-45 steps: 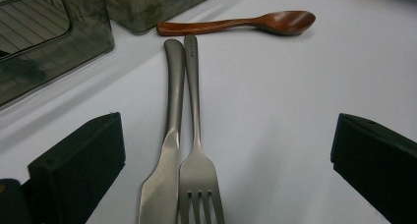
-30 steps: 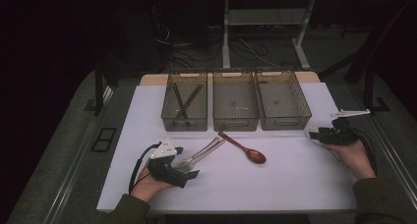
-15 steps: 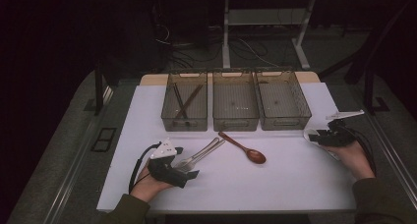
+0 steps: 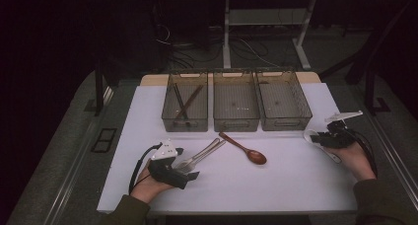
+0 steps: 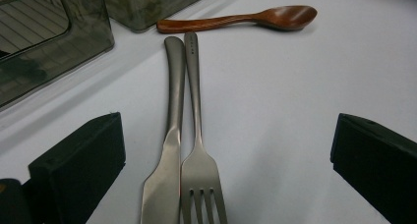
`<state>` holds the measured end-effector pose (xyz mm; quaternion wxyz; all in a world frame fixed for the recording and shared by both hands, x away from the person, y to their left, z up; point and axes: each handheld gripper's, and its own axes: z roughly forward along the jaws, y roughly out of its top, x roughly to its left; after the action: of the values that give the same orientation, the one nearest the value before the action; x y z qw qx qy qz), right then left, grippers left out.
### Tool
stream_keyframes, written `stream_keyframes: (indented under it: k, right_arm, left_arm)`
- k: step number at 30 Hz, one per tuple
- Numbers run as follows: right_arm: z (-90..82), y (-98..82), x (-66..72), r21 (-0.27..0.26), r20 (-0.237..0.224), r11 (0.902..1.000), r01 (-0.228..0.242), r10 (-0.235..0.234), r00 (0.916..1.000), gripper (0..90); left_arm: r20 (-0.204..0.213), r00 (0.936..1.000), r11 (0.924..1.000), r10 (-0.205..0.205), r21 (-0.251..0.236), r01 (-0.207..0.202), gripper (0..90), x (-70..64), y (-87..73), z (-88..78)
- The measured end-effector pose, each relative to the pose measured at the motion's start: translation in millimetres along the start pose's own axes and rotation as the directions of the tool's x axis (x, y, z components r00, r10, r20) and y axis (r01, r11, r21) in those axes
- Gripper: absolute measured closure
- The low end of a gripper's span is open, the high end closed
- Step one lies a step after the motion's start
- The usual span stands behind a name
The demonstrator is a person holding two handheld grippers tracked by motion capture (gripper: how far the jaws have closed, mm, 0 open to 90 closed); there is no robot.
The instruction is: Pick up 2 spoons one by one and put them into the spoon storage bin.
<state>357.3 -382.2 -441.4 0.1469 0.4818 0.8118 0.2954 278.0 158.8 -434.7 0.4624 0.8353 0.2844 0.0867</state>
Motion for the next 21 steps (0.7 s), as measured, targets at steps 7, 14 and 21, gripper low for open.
stream_keyframes:
  k: [7,14,21]
  right_arm:
    - [-3.6,0.8,3.2,0.000,0.006,0.9995,0.031,-0.031,0.9995,80.1]
    - [-5.5,1.3,5.5,-0.001,0.011,0.9992,0.040,-0.040,0.9991,82.0]
    - [-6.5,0.5,4.1,0.001,0.002,0.9999,0.012,-0.012,0.9999,82.3]
  left_arm:
    - [0.000,1.0000,1.0000,0.002,0.001,-0.002,0.0,-0.4,0.0,-0.3]
    - [0.002,1.0000,1.0000,0.004,-0.001,-0.004,0.0,-0.5,0.1,-0.5]
    - [0.003,1.0000,1.0000,0.006,-0.002,-0.005,0.0,-0.5,0.3,-0.8]
